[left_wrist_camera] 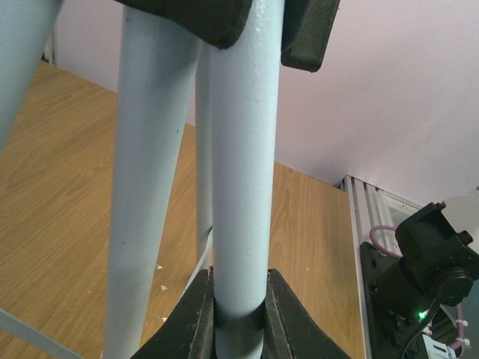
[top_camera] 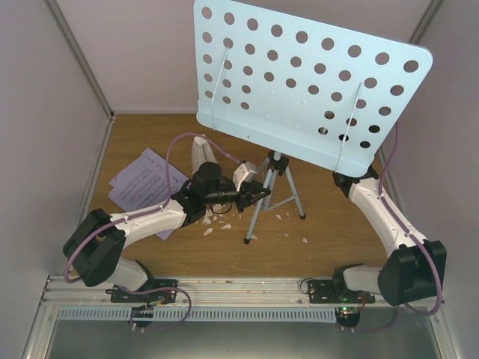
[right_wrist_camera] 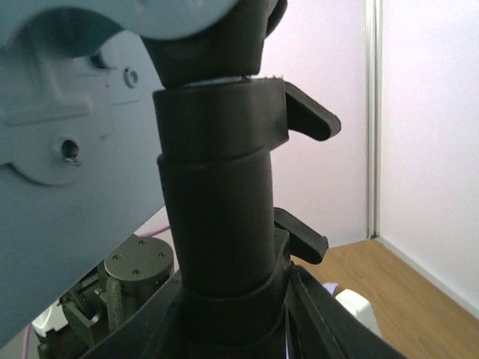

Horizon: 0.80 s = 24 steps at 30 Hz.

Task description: Pack up the instrument practice props

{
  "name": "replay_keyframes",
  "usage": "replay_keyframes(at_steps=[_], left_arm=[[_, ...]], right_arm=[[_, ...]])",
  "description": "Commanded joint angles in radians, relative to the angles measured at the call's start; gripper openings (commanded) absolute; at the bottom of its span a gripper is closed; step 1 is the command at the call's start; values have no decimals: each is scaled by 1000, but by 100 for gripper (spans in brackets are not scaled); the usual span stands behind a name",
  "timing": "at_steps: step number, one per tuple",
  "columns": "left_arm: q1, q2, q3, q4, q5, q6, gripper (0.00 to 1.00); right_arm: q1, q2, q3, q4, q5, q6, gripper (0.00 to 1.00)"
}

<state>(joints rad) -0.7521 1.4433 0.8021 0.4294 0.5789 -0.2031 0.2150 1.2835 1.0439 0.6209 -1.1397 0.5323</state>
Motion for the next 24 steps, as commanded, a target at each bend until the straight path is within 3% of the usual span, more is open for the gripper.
replay_keyframes(at_steps=[1,3,6,24], left_arm=[[5,-54,27,103,8,-29,0],[6,-55,31,106,-1,-28,0],[6,-50,71,111,-10,-29,0],[2,-5,422,192,-17,-130,0]], right_arm=[[10,-5,22,46,-12,20,24],[10,-10,17,52,-12,26,11],[12,-24,1,51,-11,33,1],[27,-141,-142,-50,62,19,1]])
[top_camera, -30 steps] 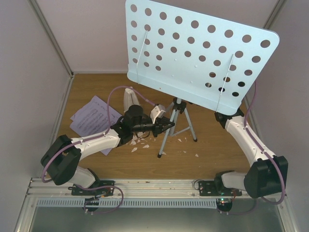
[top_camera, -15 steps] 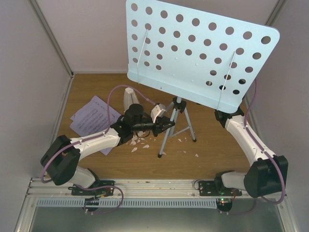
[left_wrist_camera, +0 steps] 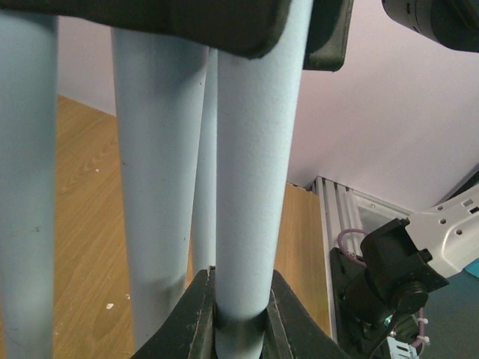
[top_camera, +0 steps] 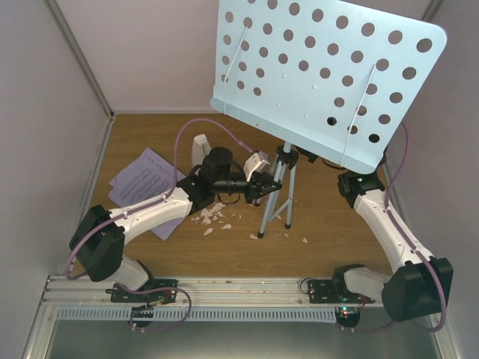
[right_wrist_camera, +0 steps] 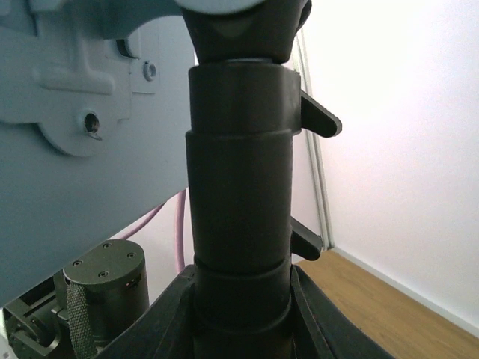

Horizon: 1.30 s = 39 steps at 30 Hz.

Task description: Pack up the instrument practice props

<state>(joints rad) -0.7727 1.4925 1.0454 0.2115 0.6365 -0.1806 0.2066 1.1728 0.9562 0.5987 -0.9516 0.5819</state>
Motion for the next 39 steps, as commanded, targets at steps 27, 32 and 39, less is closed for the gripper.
replay_keyframes(at_steps=[27,32,39], left_arm=[[23,-36,153,-98,-160,-149,0],[23,20,127,-141,-156,-134,2],[23,58,92,-203,-148,-90,44]], right_arm=[[38,20,-516,274,613,544,1],[38,50,-530,269,637,533,0],[38,57,-571,286,680,538,0]])
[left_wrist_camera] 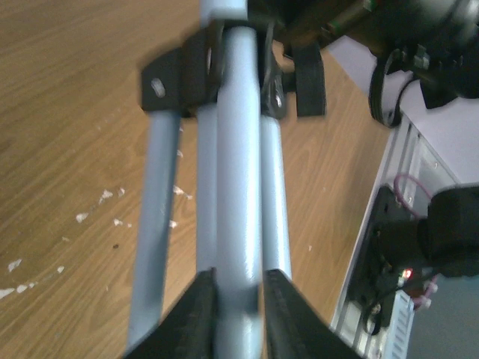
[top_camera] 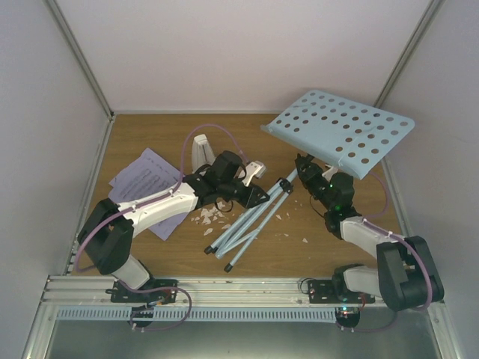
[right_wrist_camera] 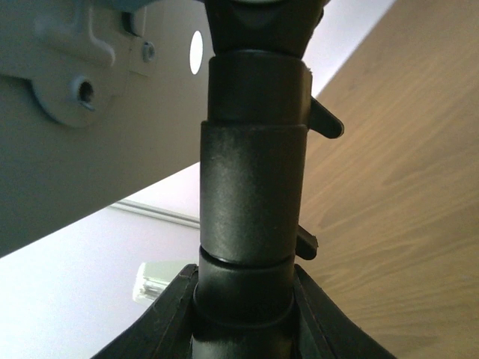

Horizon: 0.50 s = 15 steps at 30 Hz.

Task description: Pack up the instrument practice props

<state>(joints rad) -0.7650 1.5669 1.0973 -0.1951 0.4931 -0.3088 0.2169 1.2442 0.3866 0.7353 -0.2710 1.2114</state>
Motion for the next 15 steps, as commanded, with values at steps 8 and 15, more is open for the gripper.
replay_keyframes(at_steps=[8,15], left_arm=[[14,-3,-25,131,29,53,99],[-4,9,-111,39,78,73,99]], right_arm=[[29,-10,-10,144,34,-94,1],[29,-9,-22,148,79,-82,1]])
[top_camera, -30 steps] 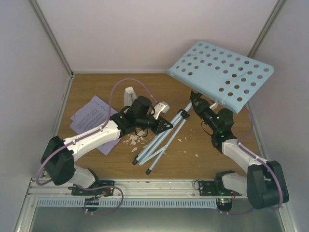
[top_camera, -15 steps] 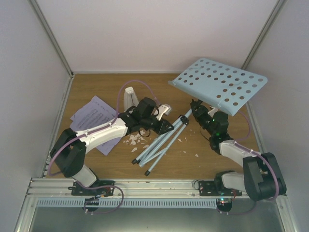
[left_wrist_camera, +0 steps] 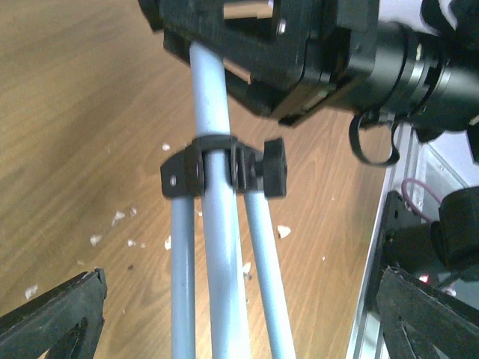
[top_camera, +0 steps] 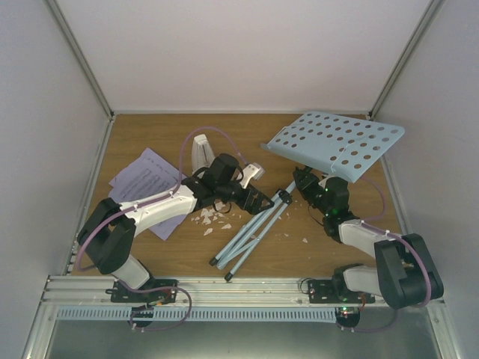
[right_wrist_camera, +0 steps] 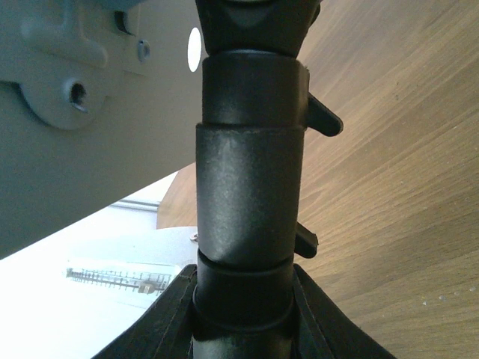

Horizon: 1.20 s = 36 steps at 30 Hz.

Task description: Pack up the instrument practice props

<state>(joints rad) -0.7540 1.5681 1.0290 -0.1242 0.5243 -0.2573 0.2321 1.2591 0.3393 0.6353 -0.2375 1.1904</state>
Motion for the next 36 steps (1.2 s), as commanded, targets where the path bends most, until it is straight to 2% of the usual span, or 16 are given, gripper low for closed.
replay_keyframes(at_steps=[1,9,16,25,29,33,36], left_arm=[[-21,12,-46,-47,44,25,99],[-81,32,-75,-94,34,28,99],[-132,89,-55,-167,-151,38,99],[-168,118,-87,-124,-104,45,98],[-169,104,-98,-119,-123,50,76],[-169,102,-95,-127,-134,57,49],[-169,104,-91,-134,-143,64,38]], right_arm=[[13,-21,26,249,48,-61,0],[13,-13,19,262,59,-54,1],[13,-18,12,271,70,-51,0],[12,-21,5,282,75,-39,0],[13,-31,-3,277,83,-38,0],[13,-38,-11,272,93,-39,0],[12,-37,-13,269,95,-37,1]])
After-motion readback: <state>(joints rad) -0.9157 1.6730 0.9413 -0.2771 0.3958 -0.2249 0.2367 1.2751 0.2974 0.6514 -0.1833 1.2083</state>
